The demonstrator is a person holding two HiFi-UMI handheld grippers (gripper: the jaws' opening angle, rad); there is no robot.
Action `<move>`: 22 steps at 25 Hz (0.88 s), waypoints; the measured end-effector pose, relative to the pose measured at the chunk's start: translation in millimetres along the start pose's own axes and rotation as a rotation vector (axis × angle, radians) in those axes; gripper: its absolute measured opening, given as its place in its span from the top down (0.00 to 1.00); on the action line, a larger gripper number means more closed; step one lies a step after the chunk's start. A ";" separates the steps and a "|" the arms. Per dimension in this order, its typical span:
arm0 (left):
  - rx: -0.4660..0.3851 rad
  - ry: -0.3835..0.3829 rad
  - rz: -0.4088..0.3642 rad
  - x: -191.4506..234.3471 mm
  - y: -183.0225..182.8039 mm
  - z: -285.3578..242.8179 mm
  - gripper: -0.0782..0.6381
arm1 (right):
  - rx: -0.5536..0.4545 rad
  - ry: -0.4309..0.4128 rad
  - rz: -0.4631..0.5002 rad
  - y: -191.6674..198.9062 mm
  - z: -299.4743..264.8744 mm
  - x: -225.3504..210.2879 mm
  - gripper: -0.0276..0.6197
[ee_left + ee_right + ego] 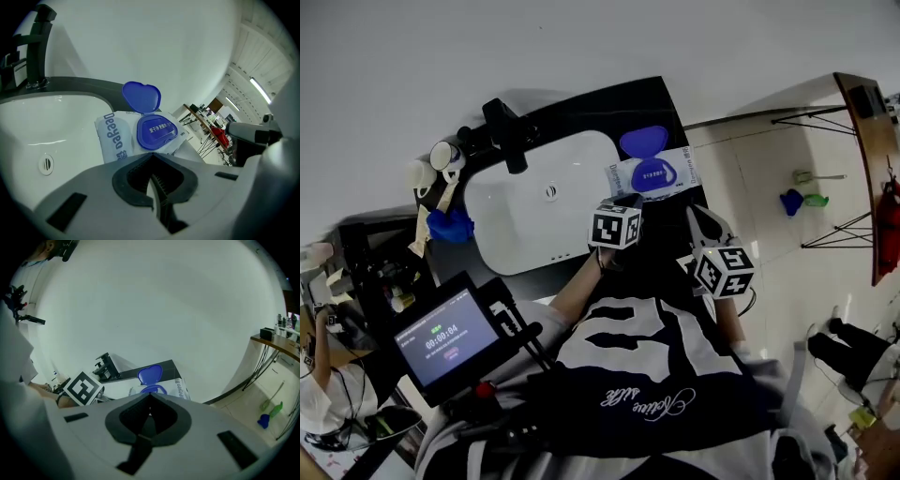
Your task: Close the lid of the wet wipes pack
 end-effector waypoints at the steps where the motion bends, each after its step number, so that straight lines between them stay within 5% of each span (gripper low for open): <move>1: 0.009 -0.005 0.002 -0.8 1.2 -0.5 0.89 | 0.009 -0.019 0.014 -4.2 -3.5 -3.8 0.96; 11: -0.008 -0.002 0.200 19.0 0.9 -7.0 0.89 | 0.109 -0.185 0.289 -74.4 -132.8 -47.6 0.96; 15: -0.019 -0.018 0.242 28.0 2.0 -10.2 0.89 | 0.206 -0.192 0.305 -77.6 -197.3 -73.1 0.96; 22: -0.020 -0.042 0.283 35.0 7.3 -12.7 0.89 | 0.305 -0.343 0.305 -57.0 -225.2 -63.9 0.96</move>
Point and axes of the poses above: the fingertips, and each gripper's own axes: z backward along the fingers, x to its left, y out of its underside, the point moved 2 cm from there along z, backward along the fingers, and after that the axes turned 4 degrees about -y, right-handed, at the moved point
